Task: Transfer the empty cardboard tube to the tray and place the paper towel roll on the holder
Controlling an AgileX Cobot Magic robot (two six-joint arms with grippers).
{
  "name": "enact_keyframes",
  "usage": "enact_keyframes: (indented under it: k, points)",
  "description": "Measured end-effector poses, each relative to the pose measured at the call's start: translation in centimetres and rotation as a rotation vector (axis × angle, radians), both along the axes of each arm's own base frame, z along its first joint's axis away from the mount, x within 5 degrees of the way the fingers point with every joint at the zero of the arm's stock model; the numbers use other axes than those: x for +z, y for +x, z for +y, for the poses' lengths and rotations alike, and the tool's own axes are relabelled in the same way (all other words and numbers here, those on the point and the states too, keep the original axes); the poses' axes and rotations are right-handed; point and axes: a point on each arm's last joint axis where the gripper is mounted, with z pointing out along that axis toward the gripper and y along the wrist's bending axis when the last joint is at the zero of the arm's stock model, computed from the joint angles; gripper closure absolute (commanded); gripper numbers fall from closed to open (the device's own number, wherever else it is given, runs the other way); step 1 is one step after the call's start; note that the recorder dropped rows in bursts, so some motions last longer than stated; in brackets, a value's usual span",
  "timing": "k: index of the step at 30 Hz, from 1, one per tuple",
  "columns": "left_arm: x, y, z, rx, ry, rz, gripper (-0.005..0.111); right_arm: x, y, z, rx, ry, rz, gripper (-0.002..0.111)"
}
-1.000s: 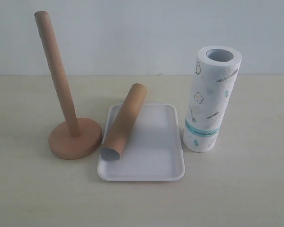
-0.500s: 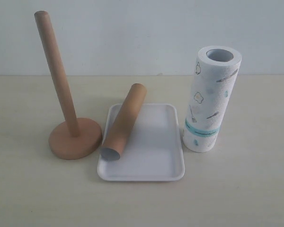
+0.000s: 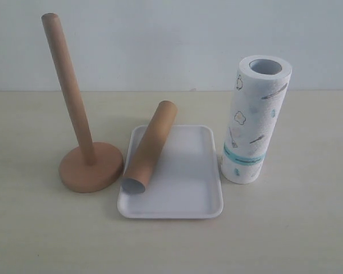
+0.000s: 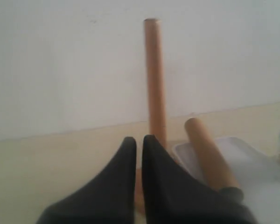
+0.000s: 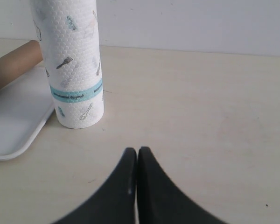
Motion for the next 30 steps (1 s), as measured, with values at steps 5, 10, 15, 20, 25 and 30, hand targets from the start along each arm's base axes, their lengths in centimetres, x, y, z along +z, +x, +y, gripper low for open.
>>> enact_keyframes:
  k: [5,10,15,20,25,30]
  points:
    - [-1.8,0.5,1.1,0.209,-0.047,0.063,0.103,0.0,0.0,0.0,0.000,0.000,0.000,0.109]
    - [-2.5,0.5,1.5,0.295,-0.055,0.083,0.103,0.0,0.0,0.0,0.000,0.000,0.000,0.109]
    - [-2.7,0.5,1.6,0.301,-0.047,0.112,0.103,0.0,0.0,0.0,0.000,0.000,0.000,0.109]
    - [-3.1,0.5,1.5,0.300,-0.043,0.150,0.103,0.0,0.0,0.0,0.000,0.000,0.000,0.109]
    - [-3.6,0.4,1.3,0.254,-0.021,0.207,0.103,0.0,0.0,0.0,0.000,0.000,0.000,0.109]
    - [-3.7,0.4,1.1,0.219,0.006,0.215,0.103,0.0,0.0,0.0,0.000,0.000,0.000,0.109]
